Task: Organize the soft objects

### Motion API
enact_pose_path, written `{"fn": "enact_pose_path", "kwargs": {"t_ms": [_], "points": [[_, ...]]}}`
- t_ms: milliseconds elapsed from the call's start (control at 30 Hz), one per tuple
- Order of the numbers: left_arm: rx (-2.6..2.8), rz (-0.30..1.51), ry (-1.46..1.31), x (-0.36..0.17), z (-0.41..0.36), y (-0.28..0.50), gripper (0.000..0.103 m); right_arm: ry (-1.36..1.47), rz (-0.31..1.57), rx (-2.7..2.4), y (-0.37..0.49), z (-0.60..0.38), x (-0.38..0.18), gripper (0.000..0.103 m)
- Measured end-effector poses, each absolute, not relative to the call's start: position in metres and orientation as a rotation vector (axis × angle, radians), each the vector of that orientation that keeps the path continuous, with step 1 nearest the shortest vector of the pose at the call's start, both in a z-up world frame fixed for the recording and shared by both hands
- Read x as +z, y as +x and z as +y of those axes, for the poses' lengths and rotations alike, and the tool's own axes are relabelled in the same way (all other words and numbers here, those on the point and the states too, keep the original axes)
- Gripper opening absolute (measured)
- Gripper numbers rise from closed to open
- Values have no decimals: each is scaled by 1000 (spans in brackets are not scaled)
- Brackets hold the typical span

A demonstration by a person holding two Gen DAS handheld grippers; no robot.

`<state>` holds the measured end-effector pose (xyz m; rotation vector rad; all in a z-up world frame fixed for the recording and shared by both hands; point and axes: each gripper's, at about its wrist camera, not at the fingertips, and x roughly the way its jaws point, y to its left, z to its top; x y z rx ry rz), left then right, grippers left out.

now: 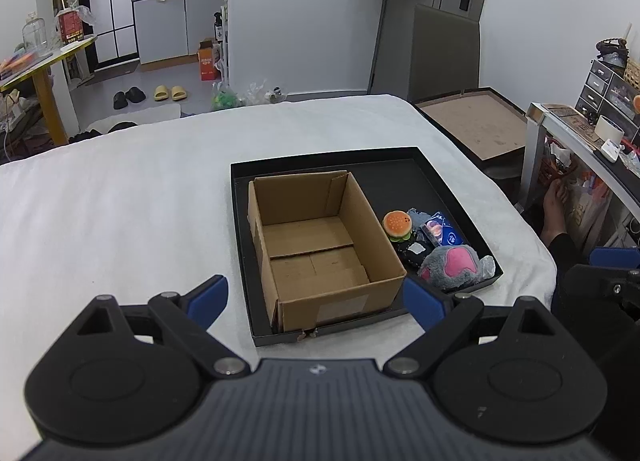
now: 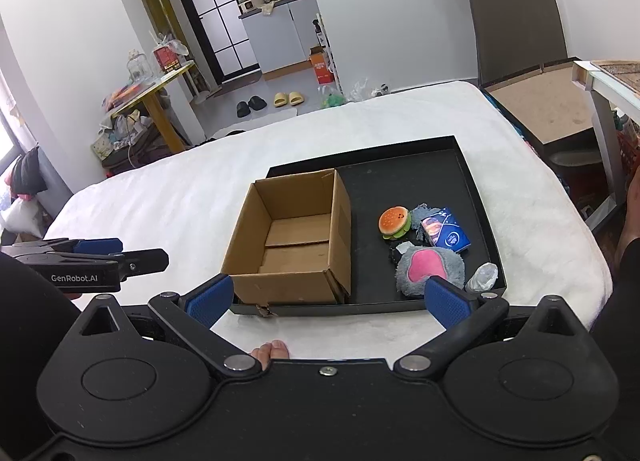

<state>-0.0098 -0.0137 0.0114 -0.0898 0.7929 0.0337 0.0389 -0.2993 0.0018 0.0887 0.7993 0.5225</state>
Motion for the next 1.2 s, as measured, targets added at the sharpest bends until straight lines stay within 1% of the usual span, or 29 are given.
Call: {"fn": "enact_pose_path", "kwargs": {"t_ms": [767,1200], "points": [[37,803,-105,9,-9,-9,94,104,802,515,43,-300,5,103],[36,835,-133,-1,11,4,94,107,817,506,52,-298,-2,103]]}}
